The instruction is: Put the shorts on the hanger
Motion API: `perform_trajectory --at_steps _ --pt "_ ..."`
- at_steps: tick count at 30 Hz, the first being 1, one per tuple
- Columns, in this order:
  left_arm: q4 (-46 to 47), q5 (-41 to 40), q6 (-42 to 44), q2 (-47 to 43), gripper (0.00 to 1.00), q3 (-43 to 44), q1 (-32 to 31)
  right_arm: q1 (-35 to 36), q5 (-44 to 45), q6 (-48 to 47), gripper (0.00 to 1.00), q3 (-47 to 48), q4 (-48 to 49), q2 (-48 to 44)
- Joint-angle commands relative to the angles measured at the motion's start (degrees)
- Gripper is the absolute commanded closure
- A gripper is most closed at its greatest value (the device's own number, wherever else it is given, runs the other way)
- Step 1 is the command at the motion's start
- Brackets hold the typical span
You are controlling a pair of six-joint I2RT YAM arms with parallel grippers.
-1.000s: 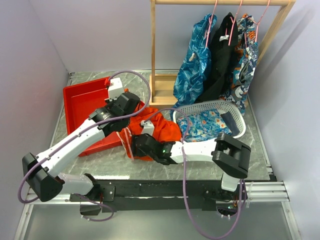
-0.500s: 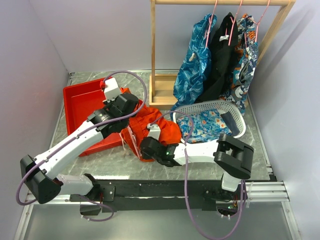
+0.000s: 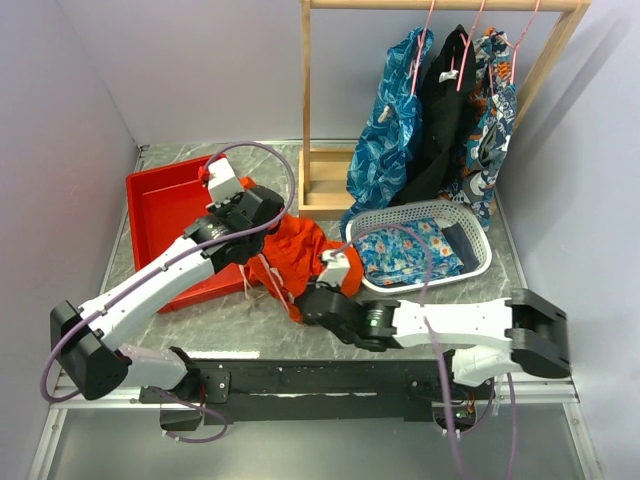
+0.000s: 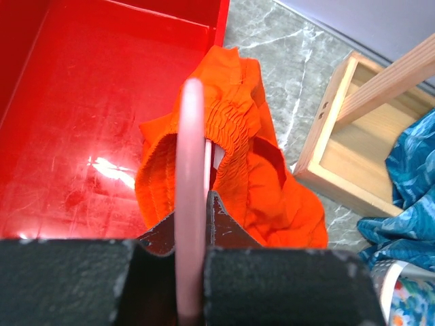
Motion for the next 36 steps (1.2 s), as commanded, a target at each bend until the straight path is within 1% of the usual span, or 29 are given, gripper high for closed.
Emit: perform_trajectory --at_steps 1,7,12,17,21,23,28,36 --pt "2.89 -3.99 -2.06 -1.06 0.99 1.82 0.16 2.31 7.78 1.37 1.00 -2.25 -2.04 -5.32" --pt "0.17 -4.26 -3.55 1.13 0.99 4.54 0.16 7.32 15.60 1.28 1.00 2.32 -9.51 -3.58" --pt "0.43 -4.26 -3.90 1.84 0.99 4.02 0.16 8.47 17.98 2.59 1.00 4.16 -13.03 -4.01" --pt "0.70 -4.26 -4.60 2.54 0.99 3.75 0.25 9.26 19.73 1.63 1.00 7.06 -15.66 -3.93" --pt "0.25 -4.35 -5.22 2.89 0.99 3.40 0.16 9.35 19.04 1.19 1.00 8.21 -16.11 -3.14" --pt "0.17 -4.43 -5.75 2.98 0.99 2.96 0.16 9.44 18.25 -1.08 1.00 9.52 -15.50 -2.96" --pt "0.34 -4.35 -6.19 3.24 0.99 3.22 0.16 10.66 17.54 -2.67 1.00 11.99 -16.72 -1.73" --pt "0.96 -1.98 -7.33 2.89 0.99 4.10 1.30 11.37 15.70 -0.40 1.00 10.50 -16.72 0.20"
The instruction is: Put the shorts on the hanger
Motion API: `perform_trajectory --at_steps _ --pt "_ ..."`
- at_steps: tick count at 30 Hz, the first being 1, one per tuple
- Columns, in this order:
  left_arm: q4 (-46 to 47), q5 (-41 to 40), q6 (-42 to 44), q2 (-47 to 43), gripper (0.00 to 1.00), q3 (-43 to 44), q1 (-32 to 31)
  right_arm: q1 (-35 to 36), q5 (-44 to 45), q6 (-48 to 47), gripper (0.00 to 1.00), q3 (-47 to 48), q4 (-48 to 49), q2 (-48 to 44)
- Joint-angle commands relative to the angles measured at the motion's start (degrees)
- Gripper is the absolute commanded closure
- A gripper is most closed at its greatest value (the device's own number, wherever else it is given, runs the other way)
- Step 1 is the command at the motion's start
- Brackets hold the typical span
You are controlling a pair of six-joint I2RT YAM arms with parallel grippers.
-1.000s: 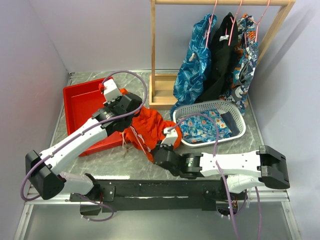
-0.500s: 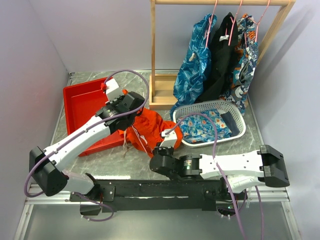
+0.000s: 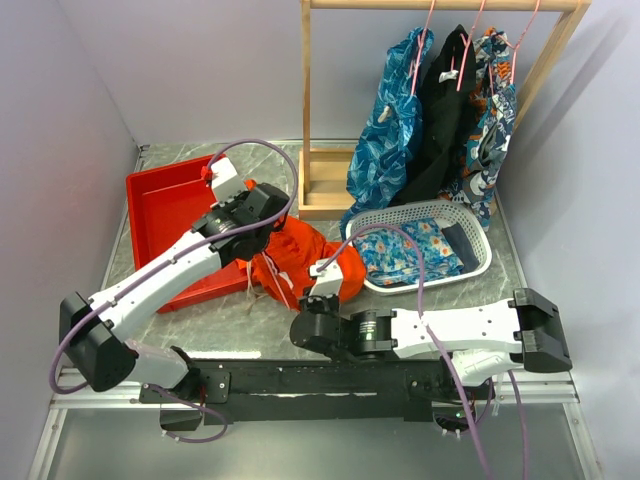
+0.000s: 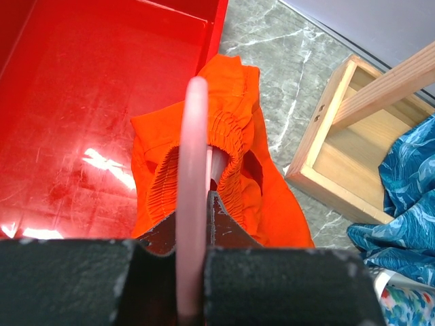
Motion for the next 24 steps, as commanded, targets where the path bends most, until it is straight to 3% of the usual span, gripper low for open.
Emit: perform_trajectory --at_steps 1,14,24 --pt "1.79 -1.89 -3.51 -0.41 0.99 2.20 1.37 1.01 -0.17 2.08 1.00 0.92 1.33 0.64" --pt "2.14 -4.87 -10.36 -3.22 0.99 -2.28 1.72 0.40 -2.11 5.07 1.00 0.22 1.16 -1.82" --pt "3.99 -4.96 -7.99 -6.82 0.99 -5.09 1.72 -2.24 -2.99 7.44 1.00 -1.36 -0.60 -1.38"
